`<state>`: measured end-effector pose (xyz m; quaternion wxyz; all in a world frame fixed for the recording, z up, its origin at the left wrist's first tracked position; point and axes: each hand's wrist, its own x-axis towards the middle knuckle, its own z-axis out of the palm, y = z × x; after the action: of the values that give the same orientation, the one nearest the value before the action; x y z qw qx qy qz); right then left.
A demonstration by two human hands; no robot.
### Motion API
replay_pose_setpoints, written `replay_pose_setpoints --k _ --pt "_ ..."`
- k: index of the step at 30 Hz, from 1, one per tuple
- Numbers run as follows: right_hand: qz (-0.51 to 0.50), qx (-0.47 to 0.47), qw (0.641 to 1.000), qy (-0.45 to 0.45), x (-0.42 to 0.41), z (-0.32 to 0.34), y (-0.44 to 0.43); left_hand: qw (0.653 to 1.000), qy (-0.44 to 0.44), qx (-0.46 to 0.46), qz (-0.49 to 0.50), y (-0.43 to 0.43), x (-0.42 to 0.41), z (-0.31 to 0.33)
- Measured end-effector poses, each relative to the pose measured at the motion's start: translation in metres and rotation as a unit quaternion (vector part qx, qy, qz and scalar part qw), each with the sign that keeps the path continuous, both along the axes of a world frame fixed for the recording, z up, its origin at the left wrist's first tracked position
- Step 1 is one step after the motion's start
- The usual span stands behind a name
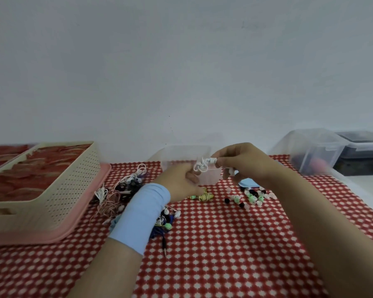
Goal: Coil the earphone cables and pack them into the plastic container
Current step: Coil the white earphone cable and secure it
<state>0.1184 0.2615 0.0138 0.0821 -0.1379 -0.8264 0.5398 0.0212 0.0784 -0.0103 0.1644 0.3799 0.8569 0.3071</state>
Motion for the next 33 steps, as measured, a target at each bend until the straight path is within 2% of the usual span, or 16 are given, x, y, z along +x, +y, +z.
replay_pose_setpoints --k 3,6,11,13,14,16,18,20,23,28,33 --pt "0.024 0.103 0.993 -0.059 0.000 -0.001 0.005 0.989 0.078 -0.118 -0.048 0.008 0.007 -0.008" --pt "0.048 0.135 0.985 -0.096 0.001 -0.002 0.008 0.981 0.123 -0.147 -0.037 0.005 0.005 -0.009" --pt "0.085 0.154 0.978 -0.117 0.003 -0.001 0.007 0.963 0.118 -0.241 0.031 -0.024 -0.009 0.017" --pt "0.102 0.160 0.975 -0.114 0.002 -0.001 0.003 0.960 0.121 -0.249 0.035 -0.030 -0.006 0.030" --pt "0.111 0.164 0.974 -0.111 0.002 -0.001 0.002 0.964 0.131 -0.230 0.032 -0.028 -0.002 0.034" --pt "0.121 0.169 0.973 -0.102 0.001 0.000 0.000 0.983 0.121 -0.137 0.025 -0.018 0.007 0.036" --pt "0.113 0.151 0.978 -0.088 0.001 0.000 -0.001 0.999 0.044 -0.023 0.003 -0.004 0.019 0.028" --pt "0.102 0.113 0.985 -0.083 0.002 -0.002 0.000 0.998 -0.018 0.051 -0.012 0.006 0.025 0.013" --pt "0.094 0.078 0.987 -0.102 0.003 -0.008 0.007 0.996 -0.034 0.078 0.001 0.008 0.023 0.000" --pt "0.108 0.061 0.988 -0.090 0.004 -0.008 0.006 0.999 -0.032 0.030 -0.025 0.010 0.021 0.002" --pt "0.033 0.044 0.997 -0.056 -0.002 -0.010 -0.002 0.992 -0.042 0.117 0.037 0.016 0.020 -0.009"
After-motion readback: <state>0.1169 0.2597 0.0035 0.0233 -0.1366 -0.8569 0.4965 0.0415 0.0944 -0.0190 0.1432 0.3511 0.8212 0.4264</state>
